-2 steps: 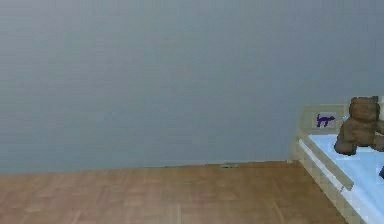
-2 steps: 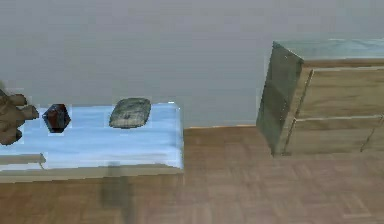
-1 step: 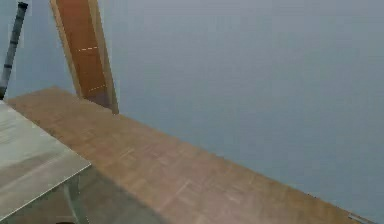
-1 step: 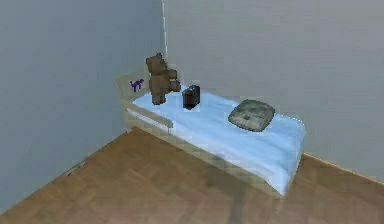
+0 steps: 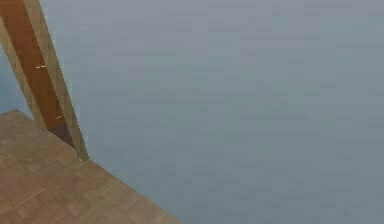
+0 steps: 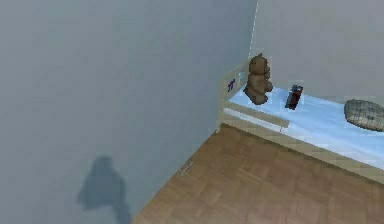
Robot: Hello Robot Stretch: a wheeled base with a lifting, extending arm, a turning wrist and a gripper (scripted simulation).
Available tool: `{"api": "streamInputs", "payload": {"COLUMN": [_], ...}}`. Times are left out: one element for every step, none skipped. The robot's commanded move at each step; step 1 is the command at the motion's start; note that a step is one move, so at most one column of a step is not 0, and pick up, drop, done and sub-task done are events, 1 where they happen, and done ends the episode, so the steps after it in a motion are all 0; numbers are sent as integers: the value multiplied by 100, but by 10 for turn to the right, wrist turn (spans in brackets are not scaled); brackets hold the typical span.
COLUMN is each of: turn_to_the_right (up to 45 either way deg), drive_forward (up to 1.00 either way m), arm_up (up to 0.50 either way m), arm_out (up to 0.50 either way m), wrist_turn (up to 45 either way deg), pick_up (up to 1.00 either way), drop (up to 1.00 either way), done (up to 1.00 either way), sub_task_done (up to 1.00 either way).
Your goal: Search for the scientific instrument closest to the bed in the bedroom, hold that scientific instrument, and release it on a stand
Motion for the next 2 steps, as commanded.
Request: {"api": "streamInputs", "payload": {"turn_to_the_right": [-60,0], "drive_forward": [0,10], "arm_up": [0,0], "arm_out": [0,0], "wrist_turn": [0,0], "pick_up": [0,0], "drop": [0,0], "done": [0,0], "sub_task_done": [0,0]}}
